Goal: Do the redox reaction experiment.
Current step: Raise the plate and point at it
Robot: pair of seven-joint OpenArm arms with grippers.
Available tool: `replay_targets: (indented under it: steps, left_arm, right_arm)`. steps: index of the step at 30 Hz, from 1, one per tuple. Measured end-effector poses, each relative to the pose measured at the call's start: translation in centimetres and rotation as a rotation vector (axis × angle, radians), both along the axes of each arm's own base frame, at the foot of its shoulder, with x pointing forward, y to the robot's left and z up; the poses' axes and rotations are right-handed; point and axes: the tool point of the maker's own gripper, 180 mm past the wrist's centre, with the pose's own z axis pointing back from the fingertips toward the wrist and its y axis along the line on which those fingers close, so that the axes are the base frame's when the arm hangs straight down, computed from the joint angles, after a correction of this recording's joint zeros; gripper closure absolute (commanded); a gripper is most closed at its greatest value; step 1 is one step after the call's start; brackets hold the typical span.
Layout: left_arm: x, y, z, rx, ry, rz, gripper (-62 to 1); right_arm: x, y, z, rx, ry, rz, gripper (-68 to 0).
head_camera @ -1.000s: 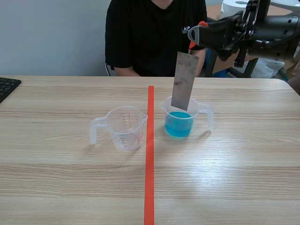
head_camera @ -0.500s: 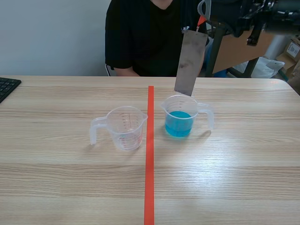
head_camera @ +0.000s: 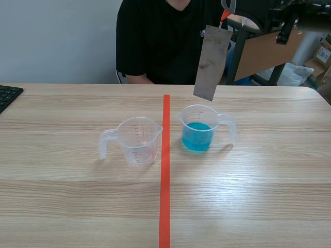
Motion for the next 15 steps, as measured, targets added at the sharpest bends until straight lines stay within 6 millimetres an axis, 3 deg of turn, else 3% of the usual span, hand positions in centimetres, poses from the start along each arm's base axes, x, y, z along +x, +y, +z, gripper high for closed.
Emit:
replay_targets:
  steps: [5,15]
  left_arm:
    - [4.0,-1.0,2.8,0.009,-0.121,-0.058,-4.7]
    - [7.9,-6.8,4.0,-0.016,-0.185,-0.210,-4.7]
  right_arm:
    - [0.0,0.0,0.0,0.000,0.000,0.000,-1.5]
    - [0.0,0.0,0.0,0.000,0.000,0.000,-1.5]
